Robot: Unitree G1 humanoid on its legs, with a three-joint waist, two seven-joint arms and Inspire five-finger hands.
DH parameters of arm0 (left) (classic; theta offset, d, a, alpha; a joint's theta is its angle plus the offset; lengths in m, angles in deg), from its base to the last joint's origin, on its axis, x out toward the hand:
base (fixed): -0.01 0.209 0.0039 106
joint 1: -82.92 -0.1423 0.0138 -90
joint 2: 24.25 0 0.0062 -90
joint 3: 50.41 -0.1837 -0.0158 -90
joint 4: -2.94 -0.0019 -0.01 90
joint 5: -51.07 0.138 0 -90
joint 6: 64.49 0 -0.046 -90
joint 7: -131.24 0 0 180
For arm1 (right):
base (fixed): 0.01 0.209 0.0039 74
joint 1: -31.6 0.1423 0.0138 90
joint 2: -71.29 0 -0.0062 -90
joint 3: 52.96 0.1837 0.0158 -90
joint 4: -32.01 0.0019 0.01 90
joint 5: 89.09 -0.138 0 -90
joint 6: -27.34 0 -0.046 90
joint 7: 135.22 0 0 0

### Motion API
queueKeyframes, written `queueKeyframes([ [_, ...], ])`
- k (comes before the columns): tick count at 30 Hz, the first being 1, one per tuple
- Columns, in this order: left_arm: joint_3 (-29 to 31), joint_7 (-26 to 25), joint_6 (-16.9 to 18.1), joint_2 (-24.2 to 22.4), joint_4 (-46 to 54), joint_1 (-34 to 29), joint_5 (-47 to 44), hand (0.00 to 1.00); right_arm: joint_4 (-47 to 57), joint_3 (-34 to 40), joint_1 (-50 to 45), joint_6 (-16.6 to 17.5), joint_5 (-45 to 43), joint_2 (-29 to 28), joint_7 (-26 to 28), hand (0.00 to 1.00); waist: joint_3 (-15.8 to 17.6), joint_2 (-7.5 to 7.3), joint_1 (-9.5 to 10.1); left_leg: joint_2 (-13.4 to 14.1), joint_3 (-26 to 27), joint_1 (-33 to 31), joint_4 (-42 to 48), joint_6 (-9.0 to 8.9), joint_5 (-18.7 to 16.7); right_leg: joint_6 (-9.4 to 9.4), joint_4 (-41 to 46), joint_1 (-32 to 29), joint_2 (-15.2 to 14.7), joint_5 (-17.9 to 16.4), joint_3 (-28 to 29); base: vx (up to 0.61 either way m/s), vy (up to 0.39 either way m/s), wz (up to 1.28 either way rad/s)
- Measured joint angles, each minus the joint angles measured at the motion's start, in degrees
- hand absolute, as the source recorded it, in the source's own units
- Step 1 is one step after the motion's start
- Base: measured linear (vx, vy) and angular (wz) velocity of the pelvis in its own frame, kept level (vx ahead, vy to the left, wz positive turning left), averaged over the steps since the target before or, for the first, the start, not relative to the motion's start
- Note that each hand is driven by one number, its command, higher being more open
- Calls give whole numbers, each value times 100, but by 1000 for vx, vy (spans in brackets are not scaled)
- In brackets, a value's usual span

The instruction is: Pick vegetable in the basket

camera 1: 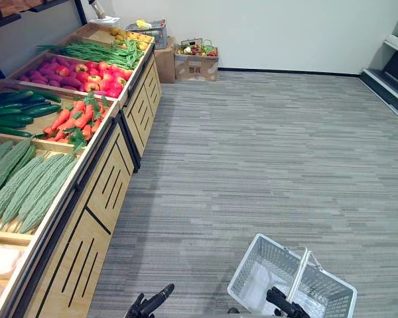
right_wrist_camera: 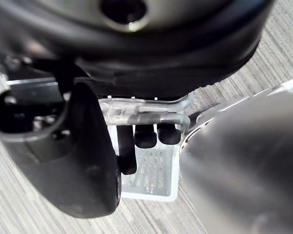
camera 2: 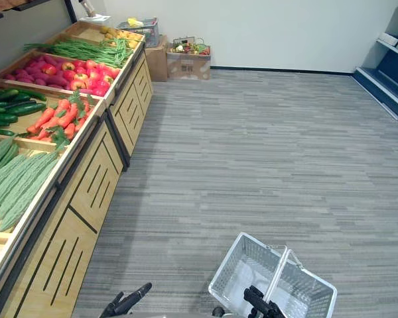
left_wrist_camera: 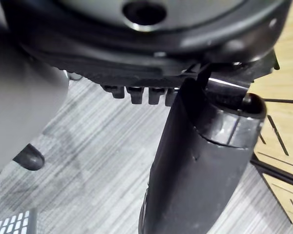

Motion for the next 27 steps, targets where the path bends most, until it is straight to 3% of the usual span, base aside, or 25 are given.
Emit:
queueKeyframes([
  [6,-163,17,35,145,-11,-20,-148,100,-86,12,-19,-8,11,-55,19,0,-75,-174,-7,-173,-18,-34,-21,18,11,87,-347,140,-106,107,17,10,62,5],
  [12,-815,34,176,371,-3,6,-371,100,-128,3,-9,9,232,-39,63,0,-100,-259,-39,-339,-116,-442,235,138,120,112,-601,203,-321,190,-322,-48,38,33],
  [14,-1065,33,185,514,18,129,-374,100,-187,4,-39,7,236,-43,63,0,-24,-408,-92,-463,135,-740,590,229,311,140,-698,392,-539,137,-638,-128,-3,137],
  [15,-1174,30,201,523,134,203,-476,100,-234,21,-102,-25,233,6,70,0,75,-417,-95,-417,677,-827,676,340,306,128,-803,676,-650,82,-1135,-115,5,158],
  [17,-1163,33,195,476,115,242,-488,100,-227,50,-151,-40,233,61,68,0,125,-332,-121,-265,1364,-857,730,499,156,190,-837,835,-609,28,-1506,-78,17,130],
  [18,-1142,32,185,452,110,246,-489,100,-232,110,-161,-52,238,56,60,0,126,-324,-139,-231,1534,-855,698,435,201,229,-827,924,-621,-15,-1717,-9,-1,107],
  [22,-1114,-94,46,497,57,92,-459,100,-235,134,-106,-70,236,45,65,0,120,-338,-37,-521,1136,-690,-204,417,743,240,-718,967,-676,-107,-1979,24,-13,72],
  [27,-1128,-113,-67,470,-44,113,-230,100,-237,128,-49,5,225,160,67,0,96,-226,-47,-683,1098,-396,-825,380,1052,346,-410,1020,-844,-334,-2179,56,33,40],
])
